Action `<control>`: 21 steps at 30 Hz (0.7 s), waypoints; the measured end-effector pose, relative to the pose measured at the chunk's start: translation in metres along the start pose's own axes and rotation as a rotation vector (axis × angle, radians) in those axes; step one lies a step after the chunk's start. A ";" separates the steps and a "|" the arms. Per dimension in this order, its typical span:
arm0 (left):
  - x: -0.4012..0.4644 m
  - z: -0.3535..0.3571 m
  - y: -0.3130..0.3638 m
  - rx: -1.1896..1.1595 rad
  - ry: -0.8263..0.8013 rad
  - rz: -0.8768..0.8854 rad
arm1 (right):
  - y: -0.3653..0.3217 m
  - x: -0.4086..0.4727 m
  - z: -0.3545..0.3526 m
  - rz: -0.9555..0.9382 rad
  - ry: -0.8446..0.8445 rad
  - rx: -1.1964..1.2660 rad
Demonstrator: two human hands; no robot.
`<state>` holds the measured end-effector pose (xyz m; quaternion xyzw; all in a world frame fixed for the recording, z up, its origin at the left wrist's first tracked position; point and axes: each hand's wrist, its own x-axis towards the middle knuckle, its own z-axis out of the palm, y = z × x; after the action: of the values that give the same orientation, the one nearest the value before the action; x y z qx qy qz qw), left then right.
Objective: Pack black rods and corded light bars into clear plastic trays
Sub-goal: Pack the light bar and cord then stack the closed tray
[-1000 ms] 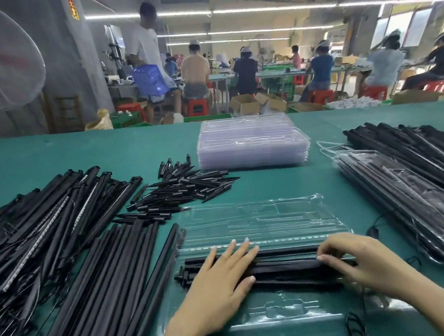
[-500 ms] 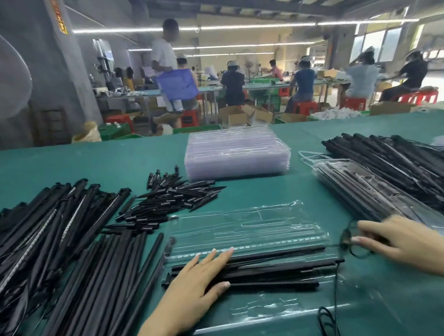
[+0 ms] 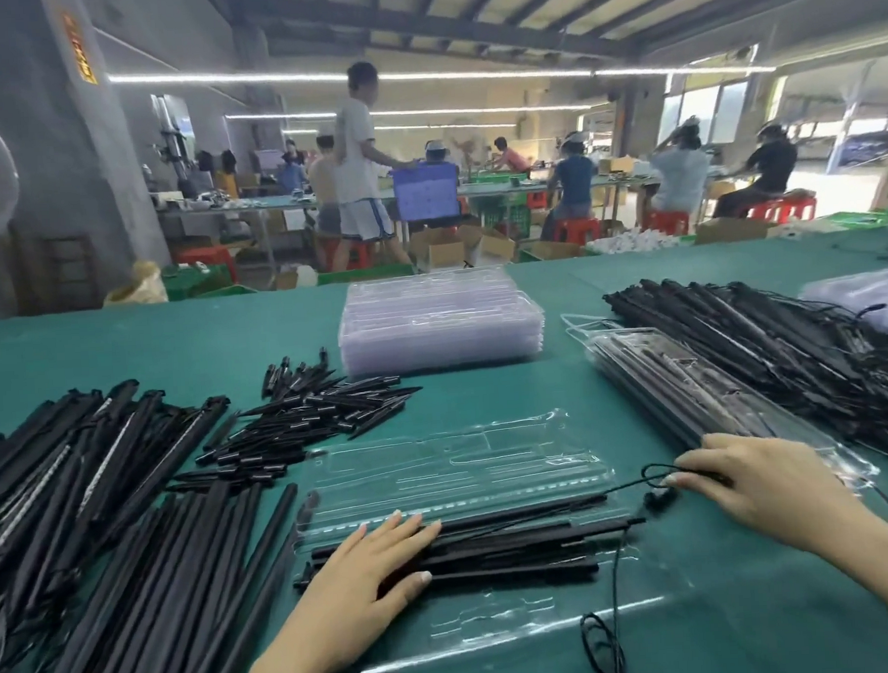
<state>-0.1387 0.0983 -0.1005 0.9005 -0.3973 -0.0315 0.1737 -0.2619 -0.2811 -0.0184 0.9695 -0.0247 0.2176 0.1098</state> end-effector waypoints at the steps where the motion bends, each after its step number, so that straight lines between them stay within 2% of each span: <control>1: 0.000 -0.001 0.001 -0.004 -0.007 -0.001 | -0.004 0.003 0.005 0.073 -0.099 -0.023; 3: 0.000 -0.001 0.001 -0.005 -0.017 -0.001 | -0.016 0.012 0.011 0.166 -0.236 -0.060; 6: -0.001 -0.002 0.003 -0.001 -0.017 -0.001 | -0.023 0.021 0.022 0.227 -0.263 -0.068; 8: 0.001 -0.003 0.005 -0.010 -0.028 -0.029 | -0.017 0.021 0.025 0.222 -0.183 0.124; 11: 0.007 -0.003 0.015 0.022 0.000 -0.054 | -0.001 0.021 0.014 0.141 0.074 0.645; 13: 0.016 -0.002 0.034 0.001 0.030 -0.004 | 0.008 0.021 0.011 0.079 0.233 0.665; 15: 0.029 0.002 0.055 0.004 0.007 0.077 | 0.013 0.023 0.014 0.175 0.315 0.533; 16: 0.037 0.006 0.065 0.021 -0.016 0.108 | 0.013 0.025 0.017 0.261 0.282 0.540; 19: 0.054 0.017 0.082 0.055 -0.093 0.127 | 0.002 0.032 0.027 0.413 0.155 0.788; 21: 0.058 0.025 0.083 0.068 -0.099 0.110 | -0.005 0.027 0.034 0.414 0.272 0.743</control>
<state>-0.1626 -0.0024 -0.0915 0.8800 -0.4552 -0.0529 0.1247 -0.2227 -0.2835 -0.0381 0.8804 -0.1234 0.3545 -0.2897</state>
